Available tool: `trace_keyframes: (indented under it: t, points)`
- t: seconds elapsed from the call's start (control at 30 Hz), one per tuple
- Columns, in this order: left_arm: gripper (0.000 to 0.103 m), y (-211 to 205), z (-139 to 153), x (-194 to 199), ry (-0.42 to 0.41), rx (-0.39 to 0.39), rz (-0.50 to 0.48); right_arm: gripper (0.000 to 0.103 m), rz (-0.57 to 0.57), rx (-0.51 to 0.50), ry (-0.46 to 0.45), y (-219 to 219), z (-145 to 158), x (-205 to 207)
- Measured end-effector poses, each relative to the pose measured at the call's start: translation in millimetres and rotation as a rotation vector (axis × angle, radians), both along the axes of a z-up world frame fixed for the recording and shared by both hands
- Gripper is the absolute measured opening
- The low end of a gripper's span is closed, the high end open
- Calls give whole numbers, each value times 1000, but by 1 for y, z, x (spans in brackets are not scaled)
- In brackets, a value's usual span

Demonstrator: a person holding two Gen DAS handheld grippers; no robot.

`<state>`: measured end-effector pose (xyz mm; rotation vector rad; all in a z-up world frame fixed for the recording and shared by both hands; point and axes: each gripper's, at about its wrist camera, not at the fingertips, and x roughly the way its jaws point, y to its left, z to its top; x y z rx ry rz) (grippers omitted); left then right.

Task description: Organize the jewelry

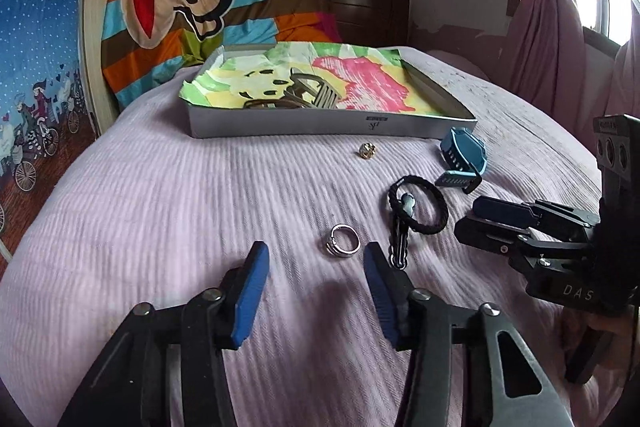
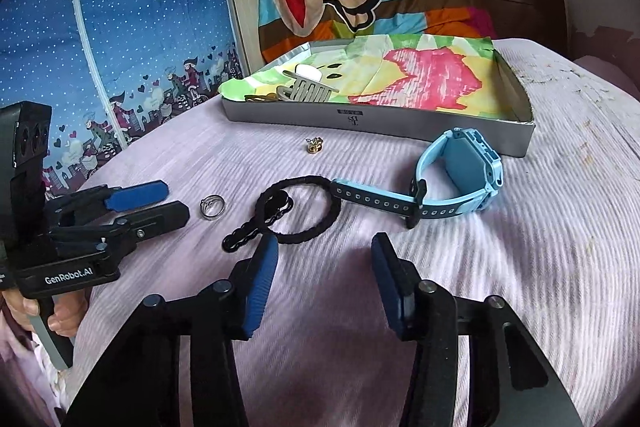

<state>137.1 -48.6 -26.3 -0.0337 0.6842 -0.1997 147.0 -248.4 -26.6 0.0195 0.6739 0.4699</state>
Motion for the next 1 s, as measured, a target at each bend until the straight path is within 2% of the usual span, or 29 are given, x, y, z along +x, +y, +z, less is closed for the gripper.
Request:
trace_keyframes:
  t: [0.37, 0.63, 0.8, 1.0]
  points:
    - [30, 3, -12, 16, 71, -57, 5, 32, -15, 33, 45, 11, -5, 23]
    - [19, 1, -16, 24, 107, -64, 1, 25, -20, 31, 78, 16, -10, 33]
    - [18, 2, -17, 24, 110, -67, 4, 22, -26, 31, 102, 15, -14, 38]
    - [18, 1, -17, 22, 99, -62, 4, 10, -28, 39, 127, 14, -18, 40]
